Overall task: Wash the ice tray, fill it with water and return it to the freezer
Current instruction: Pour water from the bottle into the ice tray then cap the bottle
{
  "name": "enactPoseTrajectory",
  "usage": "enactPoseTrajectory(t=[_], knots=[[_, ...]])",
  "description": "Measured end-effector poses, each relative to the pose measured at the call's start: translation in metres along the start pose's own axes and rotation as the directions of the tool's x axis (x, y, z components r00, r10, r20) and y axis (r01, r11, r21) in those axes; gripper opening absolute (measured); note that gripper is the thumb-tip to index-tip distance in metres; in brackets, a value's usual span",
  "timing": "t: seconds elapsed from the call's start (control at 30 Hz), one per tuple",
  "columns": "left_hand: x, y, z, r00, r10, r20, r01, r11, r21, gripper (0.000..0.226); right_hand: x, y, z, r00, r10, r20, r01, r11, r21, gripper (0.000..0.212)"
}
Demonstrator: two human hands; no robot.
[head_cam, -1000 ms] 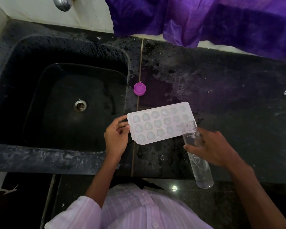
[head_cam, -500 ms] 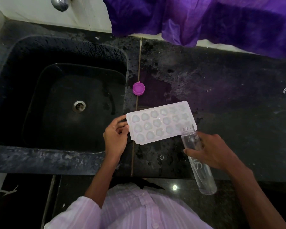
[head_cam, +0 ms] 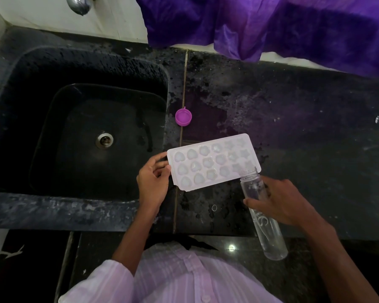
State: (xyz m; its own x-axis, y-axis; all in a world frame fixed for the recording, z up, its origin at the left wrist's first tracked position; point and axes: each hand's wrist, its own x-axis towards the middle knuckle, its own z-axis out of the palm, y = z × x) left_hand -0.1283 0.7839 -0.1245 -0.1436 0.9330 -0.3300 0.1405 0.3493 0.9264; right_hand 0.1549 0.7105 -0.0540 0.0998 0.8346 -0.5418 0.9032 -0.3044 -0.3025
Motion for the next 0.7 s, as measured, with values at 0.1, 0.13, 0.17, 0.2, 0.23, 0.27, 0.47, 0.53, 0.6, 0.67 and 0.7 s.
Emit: enactPoseTrajectory(t=[0.1,0.13,0.17,0.2,0.23,0.27,0.47,0.53,0.6,0.67,0.7], knots=[[-0.0006,0.0007,-0.0004,1.000,-0.004,0.000,0.004,1.000,0.004,0.036,0.0003,0.0003,0.0007,1.000,0.001,0.002,-0.001,1.000,-0.010,0.047],[-0.0009,0.0009,-0.0004,1.000,-0.004,0.000,0.004,1.000,0.005,0.036,0.0001,0.0005,0.0006,1.000,0.003,0.003,-0.003,1.000,-0.008,0.046],[-0.0011,0.0012,-0.0004,1.000,-0.005,0.000,0.005,1.000,0.003,0.035,0.0000,0.0007,0.0004,1.000,0.005,0.004,-0.005,1.000,0.001,0.046],[-0.0013,0.0014,-0.0002,1.000,-0.005,0.001,0.005,1.000,0.001,0.036,-0.0001,0.0009,0.0002,1.000,0.008,0.005,-0.008,1.000,0.006,0.045],[-0.0015,0.0015,-0.0002,1.000,-0.005,0.001,0.005,1.000,0.000,0.036,-0.0001,0.0006,-0.0001,1.000,0.008,0.006,-0.008,1.000,0.004,0.044],[-0.0015,0.0014,0.0000,1.000,-0.004,0.000,0.004,1.000,0.000,0.036,-0.0001,0.0003,0.0000,1.000,0.007,0.009,-0.007,1.000,-0.002,0.041],[-0.0015,0.0006,0.0000,1.000,0.002,-0.001,-0.002,1.000,0.006,0.036,0.0002,-0.0030,-0.0006,1.000,-0.002,0.021,0.002,1.000,-0.010,0.037],[-0.0014,0.0000,-0.0002,1.000,-0.003,0.001,0.003,1.000,0.002,0.036,-0.0001,-0.0025,-0.0001,1.000,-0.001,0.021,0.002,1.000,-0.013,0.041],[-0.0012,-0.0004,-0.0001,1.000,-0.008,0.002,0.008,1.000,-0.001,0.037,-0.0007,-0.0008,0.0005,1.000,0.004,0.012,-0.004,1.000,0.009,0.044],[-0.0012,-0.0003,0.0000,1.000,-0.011,0.002,0.011,1.000,0.000,0.037,-0.0020,0.0000,-0.0004,1.000,0.015,-0.007,-0.014,0.999,0.045,0.044],[-0.0013,-0.0001,0.0001,1.000,-0.011,0.001,0.011,1.000,0.001,0.037,-0.0026,0.0003,-0.0014,1.000,0.018,-0.018,-0.017,0.998,0.058,0.044]])
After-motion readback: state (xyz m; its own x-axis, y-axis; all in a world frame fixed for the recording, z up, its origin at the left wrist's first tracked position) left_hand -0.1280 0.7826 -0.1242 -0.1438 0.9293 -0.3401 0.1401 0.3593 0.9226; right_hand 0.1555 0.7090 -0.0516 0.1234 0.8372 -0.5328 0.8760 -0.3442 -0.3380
